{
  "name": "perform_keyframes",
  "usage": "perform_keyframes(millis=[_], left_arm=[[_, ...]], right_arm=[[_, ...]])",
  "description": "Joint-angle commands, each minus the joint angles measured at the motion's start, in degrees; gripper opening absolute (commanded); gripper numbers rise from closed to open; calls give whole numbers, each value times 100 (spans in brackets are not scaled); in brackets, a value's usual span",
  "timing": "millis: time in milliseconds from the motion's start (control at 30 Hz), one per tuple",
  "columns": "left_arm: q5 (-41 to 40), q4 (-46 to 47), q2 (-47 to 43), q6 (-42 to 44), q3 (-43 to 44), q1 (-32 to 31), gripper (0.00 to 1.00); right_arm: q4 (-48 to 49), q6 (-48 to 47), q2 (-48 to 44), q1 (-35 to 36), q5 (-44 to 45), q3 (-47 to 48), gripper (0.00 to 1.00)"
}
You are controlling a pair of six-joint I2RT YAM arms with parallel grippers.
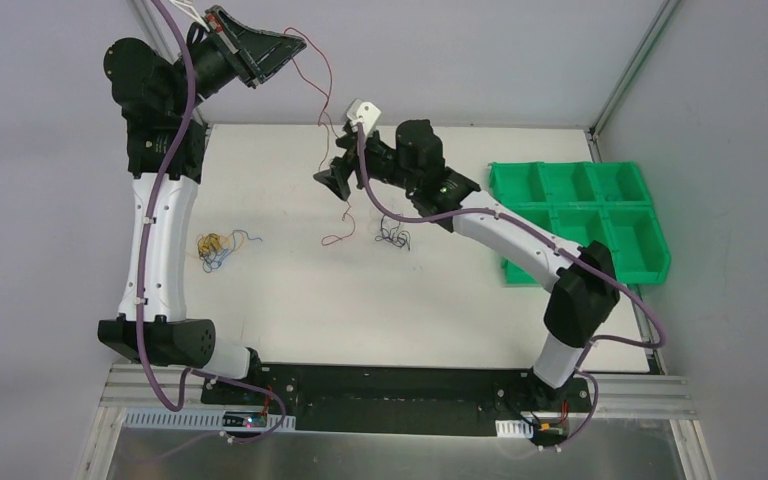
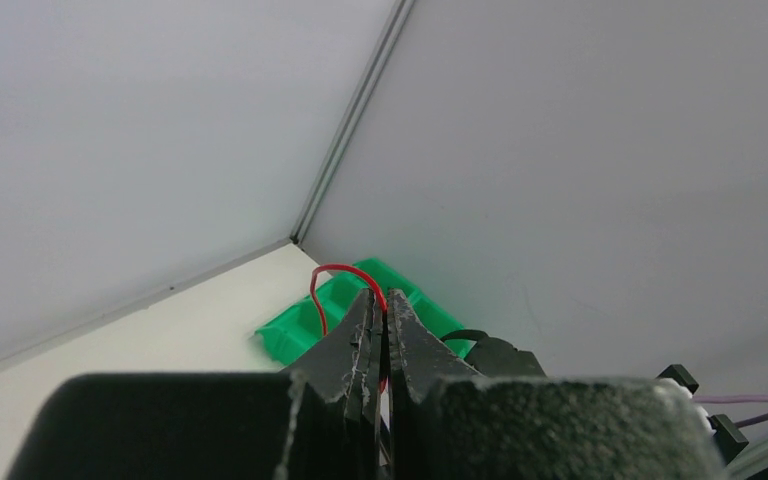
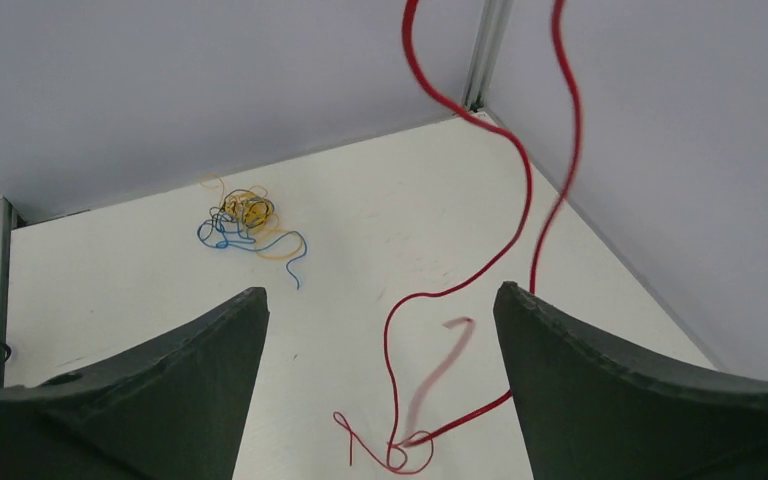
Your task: Untangle the cables
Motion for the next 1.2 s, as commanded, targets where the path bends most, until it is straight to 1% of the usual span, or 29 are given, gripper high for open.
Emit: perform_keyframes(millis=[0,167,333,400,567,667,700,733,767,867,933,967,1000,1033,1067,1100,1133,1167], left_arm=[[111,322,40,0,274,-98,0],[129,382,60,-15,296,-143,0],[160,408,47,-20,312,-207,0],[180,416,36,-24,309,-266,0],[198,444,42,13,360,-415,0],[192,421,60,44,425,-449,0],[188,399,63,53,442,-457,0],[182,376,68,69,461,-461,0],[165,360,64,72,471,-461,0],[154,317,24,94,480,-468,0],[122,264,-24,173,463,-468,0],[102,229,-46,230,439,-468,0],[90,217,-80,257,414,-461,0],[86,209,-107,256,386,-459,0],[88,214,-126,218,373,-459,0],[90,224,-139,177,348,-461,0],[86,240,-148,143,326,-459,0],[90,254,-151,129,308,-465,0]], right_arm=[[484,-219,-835,-18,-177,-420,85],[450,-28,-1335,-88,-344,-848,82],[397,114,-1519,-255,66,-894,83],[408,107,-1426,-296,160,-802,85],[399,139,-933,-315,33,-383,91],[524,242,-637,-331,-133,-186,91],[573,281,-554,-335,-196,-135,88],[614,309,-473,-346,-250,-91,83],[643,326,-400,-376,-299,-57,71],[806,365,-277,-470,-345,-103,40],[888,436,-252,-557,-331,-188,24],[905,494,-263,-601,-322,-223,20],[919,535,-274,-636,-324,-258,19],[926,568,-282,-673,-320,-269,21],[924,610,-272,-689,-292,-267,27],[952,672,-250,-704,-268,-253,40],[961,746,-212,-716,-294,-206,49],[965,816,-175,-716,-343,-143,55]])
